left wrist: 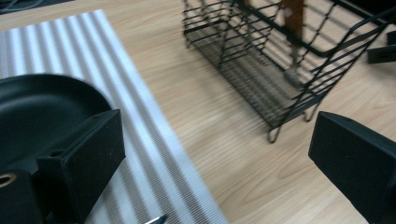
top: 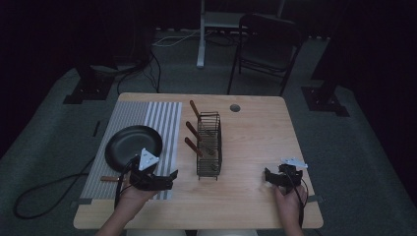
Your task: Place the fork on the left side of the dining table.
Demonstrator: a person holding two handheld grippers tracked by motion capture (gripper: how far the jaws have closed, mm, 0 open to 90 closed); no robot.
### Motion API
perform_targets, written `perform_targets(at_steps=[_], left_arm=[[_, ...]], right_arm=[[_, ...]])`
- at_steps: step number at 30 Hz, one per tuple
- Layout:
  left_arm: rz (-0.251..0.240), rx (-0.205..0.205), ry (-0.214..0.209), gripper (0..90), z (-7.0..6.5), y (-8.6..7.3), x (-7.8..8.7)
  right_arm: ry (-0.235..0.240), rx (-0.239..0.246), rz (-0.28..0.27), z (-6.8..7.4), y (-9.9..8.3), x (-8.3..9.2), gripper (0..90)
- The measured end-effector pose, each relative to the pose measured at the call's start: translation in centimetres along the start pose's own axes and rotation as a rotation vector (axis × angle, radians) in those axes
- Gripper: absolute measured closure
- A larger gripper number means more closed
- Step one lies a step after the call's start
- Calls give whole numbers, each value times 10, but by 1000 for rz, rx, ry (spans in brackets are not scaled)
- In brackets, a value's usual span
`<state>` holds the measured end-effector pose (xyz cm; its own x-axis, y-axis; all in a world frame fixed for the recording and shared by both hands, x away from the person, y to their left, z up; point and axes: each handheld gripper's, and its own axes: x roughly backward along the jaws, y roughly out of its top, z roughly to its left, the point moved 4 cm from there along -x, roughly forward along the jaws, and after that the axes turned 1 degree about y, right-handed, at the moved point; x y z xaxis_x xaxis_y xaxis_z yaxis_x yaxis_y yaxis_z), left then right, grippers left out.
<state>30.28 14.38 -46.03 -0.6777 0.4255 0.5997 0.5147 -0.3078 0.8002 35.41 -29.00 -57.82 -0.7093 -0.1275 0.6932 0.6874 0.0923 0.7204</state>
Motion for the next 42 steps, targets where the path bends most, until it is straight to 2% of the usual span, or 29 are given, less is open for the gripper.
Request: perform_targets(at_steps=[11,15,20,22,26,27,31,36,42], left_arm=[[-7,31,-21,38,-11,22,-15],[-18,54,-45,50,-16,29,-19],[-21,51,-56,51,-24,39,-25],[-25,63,-64,64,-26,44,-28],[-35,77,-58,76,-28,53,-32],[-38,91,-52,136,-27,55,-33],[-39,137,-56,168,-26,61,-38],[-27,157,-71,253,-28,64,-45],[-19,159,-126,510,-35,65,-51]], right_arm=[[0,1,0,0,0,0,114],[0,1,0,0,0,0,115],[0,0,0,0,0,0,114],[0,1,0,0,0,0,114],[0,-1,-1,0,0,0,115],[0,0,0,0,0,0,115],[0,-2,0,0,0,0,115],[0,-1,0,0,0,0,115],[0,0,0,0,0,0,115]])
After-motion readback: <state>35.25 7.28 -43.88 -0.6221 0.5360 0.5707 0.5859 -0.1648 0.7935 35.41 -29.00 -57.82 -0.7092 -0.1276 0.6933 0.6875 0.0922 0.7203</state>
